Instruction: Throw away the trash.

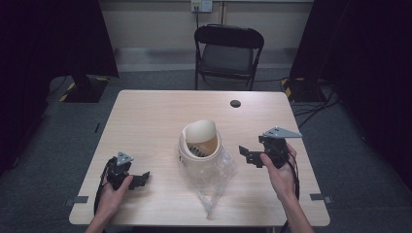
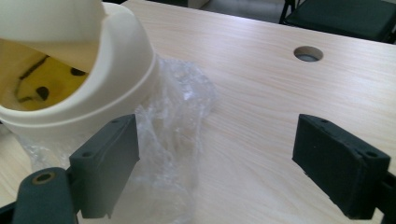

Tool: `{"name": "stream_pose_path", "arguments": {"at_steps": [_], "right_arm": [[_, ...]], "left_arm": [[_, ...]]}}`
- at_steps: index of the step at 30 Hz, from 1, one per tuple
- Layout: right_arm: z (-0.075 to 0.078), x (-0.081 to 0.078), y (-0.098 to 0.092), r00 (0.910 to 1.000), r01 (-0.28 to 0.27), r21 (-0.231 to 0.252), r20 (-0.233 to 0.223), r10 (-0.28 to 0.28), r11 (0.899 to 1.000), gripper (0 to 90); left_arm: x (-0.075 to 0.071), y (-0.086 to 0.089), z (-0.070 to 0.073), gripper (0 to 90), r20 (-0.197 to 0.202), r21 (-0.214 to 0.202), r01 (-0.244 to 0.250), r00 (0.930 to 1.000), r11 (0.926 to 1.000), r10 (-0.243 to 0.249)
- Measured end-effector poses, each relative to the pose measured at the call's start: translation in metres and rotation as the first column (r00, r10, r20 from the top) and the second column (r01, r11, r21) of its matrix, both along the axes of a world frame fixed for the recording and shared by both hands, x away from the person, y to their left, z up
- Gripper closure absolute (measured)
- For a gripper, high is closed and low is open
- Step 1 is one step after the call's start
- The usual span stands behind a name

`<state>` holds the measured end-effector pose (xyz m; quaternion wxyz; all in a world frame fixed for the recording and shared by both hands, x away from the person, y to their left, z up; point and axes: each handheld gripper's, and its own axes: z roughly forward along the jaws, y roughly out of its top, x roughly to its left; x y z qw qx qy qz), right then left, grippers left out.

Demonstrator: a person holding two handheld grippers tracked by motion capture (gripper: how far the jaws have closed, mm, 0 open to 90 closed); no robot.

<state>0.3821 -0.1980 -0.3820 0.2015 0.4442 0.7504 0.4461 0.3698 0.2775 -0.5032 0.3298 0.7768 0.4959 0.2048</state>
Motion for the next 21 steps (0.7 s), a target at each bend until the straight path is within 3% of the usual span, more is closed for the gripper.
{"name": "stream_pose_path", "arguments": {"at_steps": [12,21], "right_arm": [[-0.022,-0.007,-0.032,0.9969,0.073,-0.028,-0.029,-0.073,0.997,14.2],[-0.051,-0.009,-0.06,0.9865,0.15,-0.048,-0.059,-0.153,0.987,14.6]], "left_arm": [[0.0,0.0,0.0,0.0,-0.001,-0.001,0.0,1.0,1.0,0.0],[0.0,0.0,0.0,0.0,-0.001,-0.002,-0.001,1.0,1.0,0.001]]}}
